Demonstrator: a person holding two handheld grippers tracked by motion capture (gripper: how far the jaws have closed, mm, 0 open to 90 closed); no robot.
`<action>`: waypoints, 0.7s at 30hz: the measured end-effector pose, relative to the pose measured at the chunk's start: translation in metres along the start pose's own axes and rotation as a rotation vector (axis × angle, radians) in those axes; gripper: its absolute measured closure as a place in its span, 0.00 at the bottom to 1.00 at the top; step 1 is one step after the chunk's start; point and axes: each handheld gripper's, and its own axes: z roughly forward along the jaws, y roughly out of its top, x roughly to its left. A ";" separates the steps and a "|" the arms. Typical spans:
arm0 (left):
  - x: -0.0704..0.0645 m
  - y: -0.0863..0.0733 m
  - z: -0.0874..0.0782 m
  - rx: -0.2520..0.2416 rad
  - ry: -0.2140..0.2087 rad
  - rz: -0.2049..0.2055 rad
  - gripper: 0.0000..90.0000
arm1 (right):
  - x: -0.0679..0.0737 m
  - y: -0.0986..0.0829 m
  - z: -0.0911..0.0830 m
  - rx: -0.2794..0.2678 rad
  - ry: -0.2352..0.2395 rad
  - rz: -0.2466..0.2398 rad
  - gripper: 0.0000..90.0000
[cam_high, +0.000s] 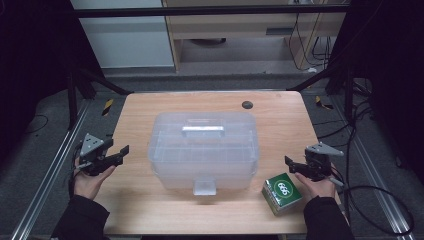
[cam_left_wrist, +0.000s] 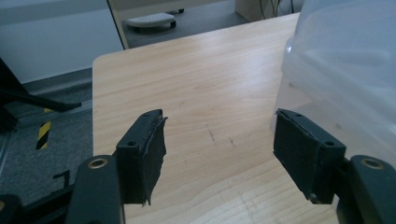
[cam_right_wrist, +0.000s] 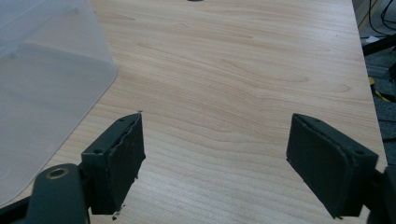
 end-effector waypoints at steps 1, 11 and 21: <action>-0.001 0.002 -0.001 -0.005 -0.008 0.007 0.37 | 0.000 0.000 0.000 -0.004 0.002 -0.001 0.22; -0.020 0.021 -0.002 0.006 -0.091 0.122 0.31 | 0.000 -0.001 0.001 -0.001 0.000 -0.008 0.20; -0.026 0.062 -0.016 -0.019 -0.076 0.226 0.29 | 0.001 0.002 0.000 -0.004 -0.001 -0.011 0.20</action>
